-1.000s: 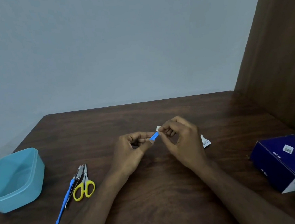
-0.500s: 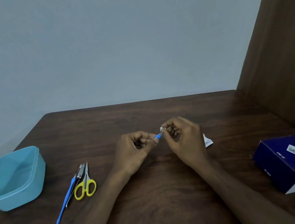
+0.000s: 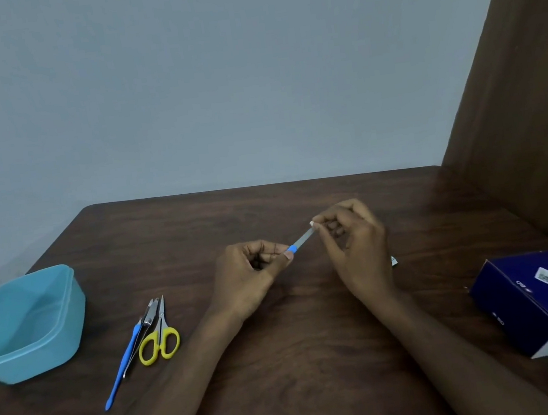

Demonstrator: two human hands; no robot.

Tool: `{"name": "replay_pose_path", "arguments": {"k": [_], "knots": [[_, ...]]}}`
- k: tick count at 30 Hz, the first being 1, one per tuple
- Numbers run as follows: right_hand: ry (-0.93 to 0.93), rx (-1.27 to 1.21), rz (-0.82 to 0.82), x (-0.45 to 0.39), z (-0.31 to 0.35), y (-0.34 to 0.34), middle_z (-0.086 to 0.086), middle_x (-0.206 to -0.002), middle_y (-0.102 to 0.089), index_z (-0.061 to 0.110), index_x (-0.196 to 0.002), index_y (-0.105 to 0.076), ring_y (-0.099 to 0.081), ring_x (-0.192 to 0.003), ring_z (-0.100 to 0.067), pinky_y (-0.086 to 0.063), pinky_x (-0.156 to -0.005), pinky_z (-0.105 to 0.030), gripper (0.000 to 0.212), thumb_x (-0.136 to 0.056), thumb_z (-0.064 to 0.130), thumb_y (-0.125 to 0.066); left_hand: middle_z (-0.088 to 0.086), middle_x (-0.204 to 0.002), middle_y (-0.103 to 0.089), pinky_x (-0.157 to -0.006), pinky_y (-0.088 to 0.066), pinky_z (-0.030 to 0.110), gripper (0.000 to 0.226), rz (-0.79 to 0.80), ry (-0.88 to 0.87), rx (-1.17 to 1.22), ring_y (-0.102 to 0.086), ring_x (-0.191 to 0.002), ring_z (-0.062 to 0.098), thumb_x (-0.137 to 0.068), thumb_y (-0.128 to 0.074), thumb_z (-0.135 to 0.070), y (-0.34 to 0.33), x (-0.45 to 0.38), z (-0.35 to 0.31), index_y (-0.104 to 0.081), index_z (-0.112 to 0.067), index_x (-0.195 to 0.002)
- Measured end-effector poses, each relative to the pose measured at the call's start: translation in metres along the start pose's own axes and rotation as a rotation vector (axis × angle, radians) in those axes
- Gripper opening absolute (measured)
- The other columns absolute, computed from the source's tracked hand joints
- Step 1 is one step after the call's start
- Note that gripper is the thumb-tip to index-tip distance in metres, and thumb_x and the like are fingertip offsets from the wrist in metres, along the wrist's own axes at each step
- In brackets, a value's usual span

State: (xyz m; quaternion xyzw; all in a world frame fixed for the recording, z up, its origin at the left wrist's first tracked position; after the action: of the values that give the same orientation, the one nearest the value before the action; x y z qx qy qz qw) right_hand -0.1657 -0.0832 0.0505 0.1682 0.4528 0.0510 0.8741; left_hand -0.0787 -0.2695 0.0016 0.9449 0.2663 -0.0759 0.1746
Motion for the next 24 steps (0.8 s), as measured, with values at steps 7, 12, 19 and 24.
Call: {"name": "replay_pose_path", "arguments": {"k": [7,12,19,24], "knots": [[0.275,0.032,0.184,0.011,0.03,-0.023,-0.004,-0.095,-0.072,0.005,-0.094,-0.073,-0.068,-0.086,-0.018,-0.054,-0.078,-0.029,0.009,-0.094,-0.004,-0.074,-0.006,-0.075,-0.079,-0.061,-0.059,0.038,0.004,-0.057,-0.087,-0.052,-0.069,-0.065,0.011,-0.089,-0.087,-0.028,0.004,-0.001,-0.002,-0.085,-0.03,-0.086],[0.278,0.159,0.135,0.0,0.005,-0.016,-0.005,-0.096,-0.074,0.006,-0.096,-0.077,-0.069,-0.088,-0.025,-0.053,-0.084,-0.029,0.008,-0.093,-0.001,-0.075,-0.014,-0.062,-0.069,-0.055,-0.046,0.017,0.01,-0.071,-0.157,-0.089,-0.055,-0.057,-0.001,-0.088,-0.087,-0.019,0.004,0.0,-0.01,-0.085,-0.029,-0.084],[0.283,0.115,-0.014,0.0,0.016,0.007,-0.004,-0.098,-0.074,0.007,-0.097,-0.079,-0.068,-0.092,-0.024,-0.054,-0.086,-0.034,0.008,-0.096,0.0,-0.076,-0.008,-0.069,-0.076,-0.055,-0.048,0.017,0.007,-0.068,-0.145,-0.081,-0.059,-0.058,-0.002,-0.088,-0.088,-0.021,0.003,0.002,-0.009,-0.086,-0.027,-0.085],[0.322,0.181,0.193,0.009,0.019,-0.024,0.0,-0.11,-0.069,0.016,-0.097,-0.078,-0.06,-0.103,-0.025,-0.054,-0.085,-0.038,0.009,-0.093,0.008,-0.077,-0.01,-0.071,-0.077,-0.056,-0.048,0.014,0.007,-0.072,-0.14,-0.108,-0.061,-0.06,-0.002,-0.088,-0.088,-0.021,0.005,0.001,-0.008,-0.086,-0.028,-0.086]]}}
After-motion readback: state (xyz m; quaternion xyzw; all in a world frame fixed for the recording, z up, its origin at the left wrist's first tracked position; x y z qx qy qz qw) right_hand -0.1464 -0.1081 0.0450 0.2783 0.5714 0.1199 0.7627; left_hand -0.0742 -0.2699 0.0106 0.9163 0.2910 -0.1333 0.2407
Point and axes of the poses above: each hand's wrist, its own x-axis away from the middle knuckle, its own y-axis out of the back of the hand, z = x × y, the point moved 8 cm from there along -x, towards the middle knuckle
